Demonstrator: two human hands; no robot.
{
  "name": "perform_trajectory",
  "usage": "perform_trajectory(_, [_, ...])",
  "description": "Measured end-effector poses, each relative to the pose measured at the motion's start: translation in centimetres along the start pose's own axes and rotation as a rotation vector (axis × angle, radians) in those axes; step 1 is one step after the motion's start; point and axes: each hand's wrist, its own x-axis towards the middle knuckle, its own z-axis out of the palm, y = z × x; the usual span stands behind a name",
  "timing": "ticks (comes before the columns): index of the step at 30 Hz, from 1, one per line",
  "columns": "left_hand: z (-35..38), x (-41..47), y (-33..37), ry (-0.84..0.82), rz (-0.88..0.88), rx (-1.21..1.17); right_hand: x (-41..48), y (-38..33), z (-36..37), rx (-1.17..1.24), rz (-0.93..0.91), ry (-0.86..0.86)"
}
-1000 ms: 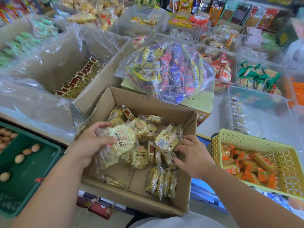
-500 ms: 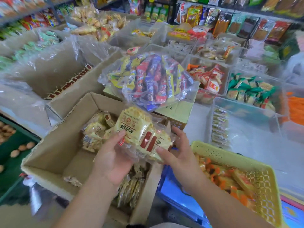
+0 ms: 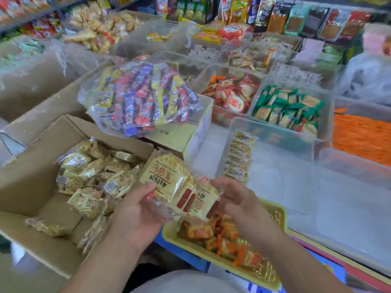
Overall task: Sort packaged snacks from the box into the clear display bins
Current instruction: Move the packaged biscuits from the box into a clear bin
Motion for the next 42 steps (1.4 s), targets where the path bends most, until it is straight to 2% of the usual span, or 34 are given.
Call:
perform_trajectory(6, [2.5,1.1,-2.5,0.016,-0.096,0.100,-0.8,1.6,-4.7,-0.257,-0.119,0.166])
perform_trajectory(11, [5.0,3.3,-4.2,0.029,-0.150,0.124,-1.2,2.4,-7.8,-0.387,-0.197,0.174])
perform_trajectory(14, [5.8,4.9,-5.4,0.050,-0.185,0.122,-1.6,2.9,-9.5,-0.373,-0.196,0.112])
perform_trajectory(18, [6.7,6.3,-6.3,0.067,-0.206,0.079,-1.5,2.9,-11.2,-0.226,-0.125,0.059])
perform_trajectory(21, [6.8,7.1,-6.2,0.086,-0.186,0.052,-0.7,2.9,-12.9,-0.234,-0.108,0.185])
perform_trajectory(24, [6.6,7.5,-6.0,0.095,-0.171,0.041,0.4,3.0,-15.4,-0.309,-0.111,0.401])
perform_trajectory(26, [6.3,7.7,-5.8,0.097,-0.176,0.048,1.2,3.1,-17.0,-0.457,-0.102,0.516])
perform_trajectory(28, [5.8,7.8,-5.7,0.096,-0.179,0.060,2.3,3.5,-18.3,-0.674,-0.066,0.546])
perform_trajectory(31, [5.3,8.0,-5.8,0.100,-0.191,0.059,4.3,4.9,-19.2,-1.010,0.045,0.435])
perform_trajectory(34, [5.2,8.1,-6.1,0.078,-0.215,0.073,6.2,7.3,-18.9,-1.147,0.216,0.202])
perform_trajectory(39, [4.8,8.2,-6.7,0.095,-0.225,0.088,7.3,9.9,-18.6,-0.896,0.297,-0.004])
perform_trajectory(42, [4.6,8.2,-6.8,0.093,-0.241,0.078,7.9,10.3,-18.7,-0.915,0.270,-0.069])
